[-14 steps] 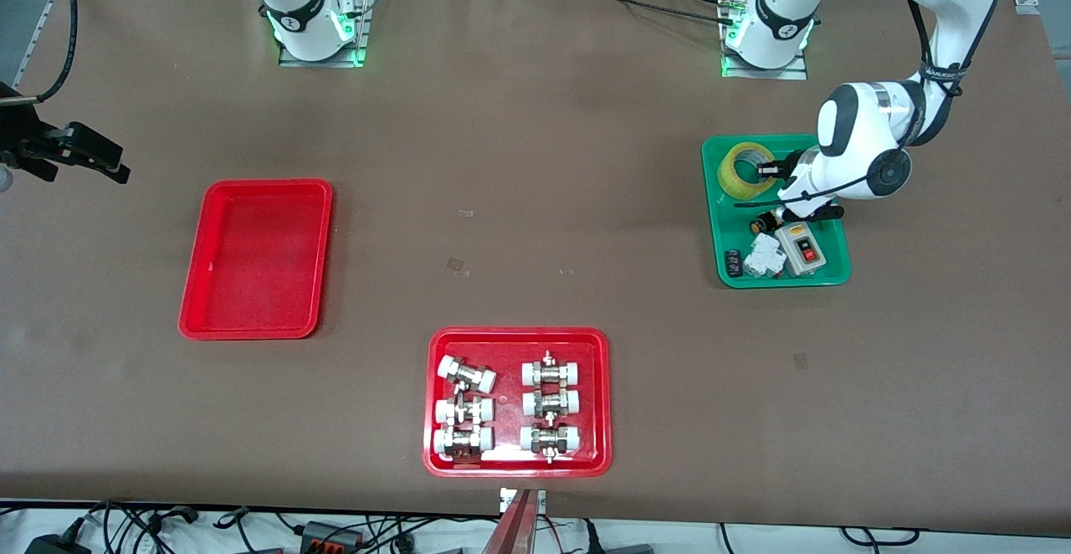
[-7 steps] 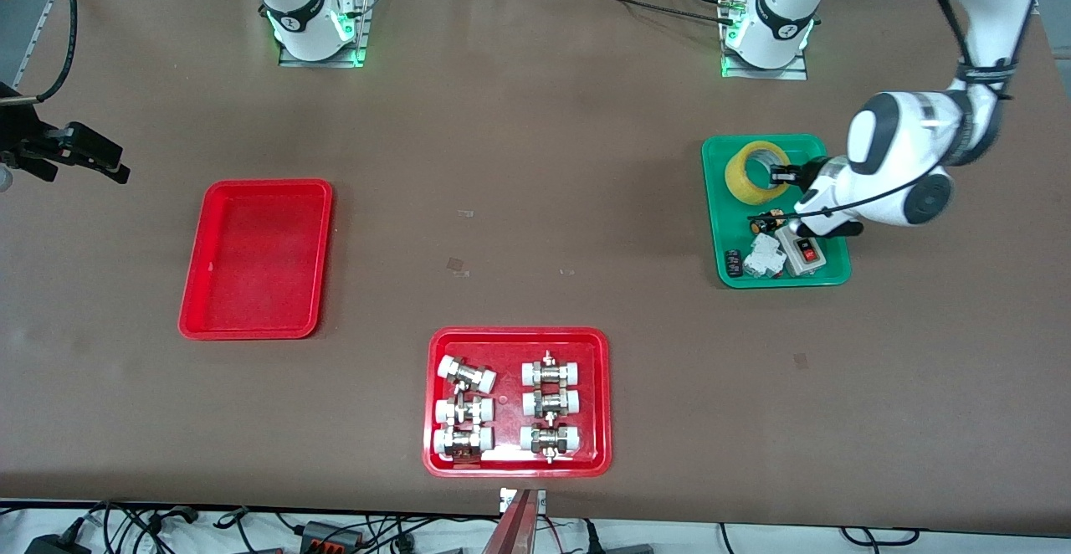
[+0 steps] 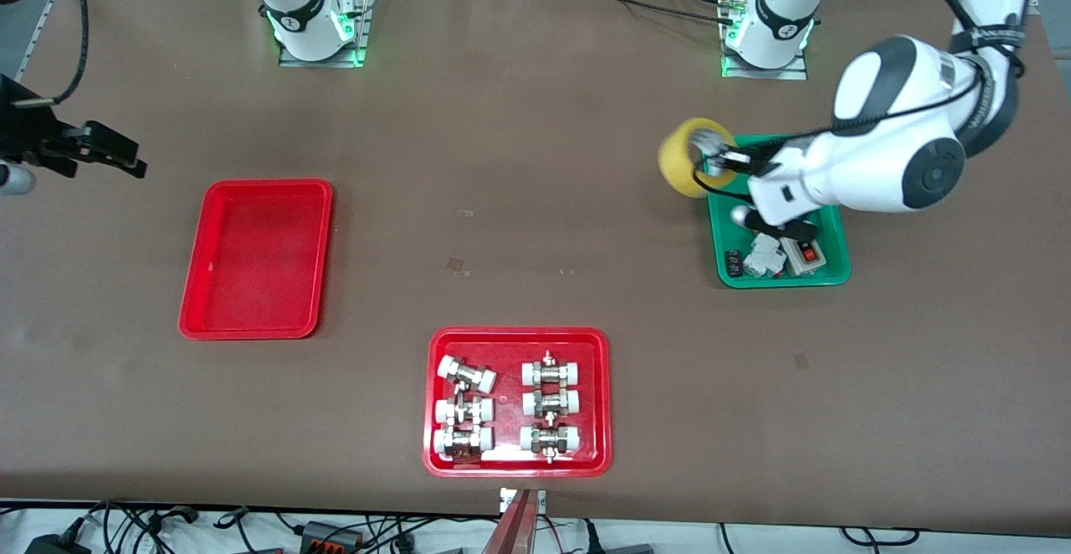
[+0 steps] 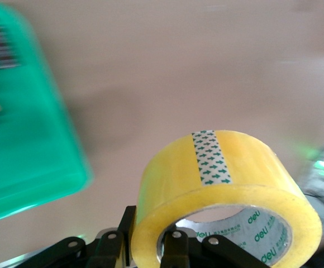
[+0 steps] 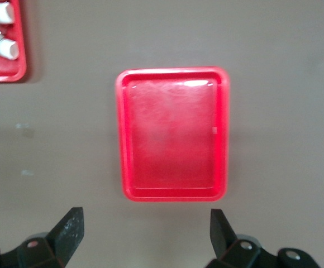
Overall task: Left arm passes tape to right arm into tray
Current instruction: 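Lift the tape with the left gripper while the right gripper reaches toward it, then close the right gripper on the tape roll held by the left gripper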
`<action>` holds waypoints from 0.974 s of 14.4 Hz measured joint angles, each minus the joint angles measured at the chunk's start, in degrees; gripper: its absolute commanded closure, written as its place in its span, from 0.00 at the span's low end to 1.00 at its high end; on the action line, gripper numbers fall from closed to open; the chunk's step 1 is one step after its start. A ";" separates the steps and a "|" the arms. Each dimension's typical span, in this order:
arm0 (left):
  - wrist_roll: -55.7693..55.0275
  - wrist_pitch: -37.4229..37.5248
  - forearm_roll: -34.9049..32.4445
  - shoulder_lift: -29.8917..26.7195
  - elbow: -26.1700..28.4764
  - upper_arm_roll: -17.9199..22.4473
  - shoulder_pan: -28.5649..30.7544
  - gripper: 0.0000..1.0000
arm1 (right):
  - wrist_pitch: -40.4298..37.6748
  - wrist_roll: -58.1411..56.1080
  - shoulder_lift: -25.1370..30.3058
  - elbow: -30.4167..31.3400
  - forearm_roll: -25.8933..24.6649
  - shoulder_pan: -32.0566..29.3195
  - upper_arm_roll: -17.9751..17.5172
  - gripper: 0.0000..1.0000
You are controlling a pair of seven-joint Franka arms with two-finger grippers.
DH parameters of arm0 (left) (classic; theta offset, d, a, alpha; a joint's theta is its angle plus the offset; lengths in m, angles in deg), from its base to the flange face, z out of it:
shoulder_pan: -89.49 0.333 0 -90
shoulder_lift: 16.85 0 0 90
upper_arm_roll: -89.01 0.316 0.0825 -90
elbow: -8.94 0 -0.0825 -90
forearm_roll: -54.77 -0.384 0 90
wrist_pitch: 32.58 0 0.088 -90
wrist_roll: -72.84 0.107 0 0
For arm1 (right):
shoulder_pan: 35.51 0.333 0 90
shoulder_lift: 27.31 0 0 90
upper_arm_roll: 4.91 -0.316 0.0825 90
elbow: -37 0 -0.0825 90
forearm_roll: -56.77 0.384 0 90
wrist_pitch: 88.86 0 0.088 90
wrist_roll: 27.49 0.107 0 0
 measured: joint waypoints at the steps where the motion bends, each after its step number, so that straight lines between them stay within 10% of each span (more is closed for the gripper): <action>1: -0.06 -0.01 4.38 0.29 -1.49 -0.06 -1.62 1.00 | -0.50 0.00 -0.50 0.00 0.21 1.62 -0.11 0.00; 6: -8.83 -1.60 21.25 4.44 -10.52 -0.17 -9.64 1.00 | -2.17 0.35 -3.10 -0.10 3.06 10.66 -0.86 0.00; 14: -11.60 -4.22 27.17 9.13 -14.10 0.34 -11.39 1.00 | 2.89 7.20 -3.70 -4.28 30.76 17.25 -2.94 0.00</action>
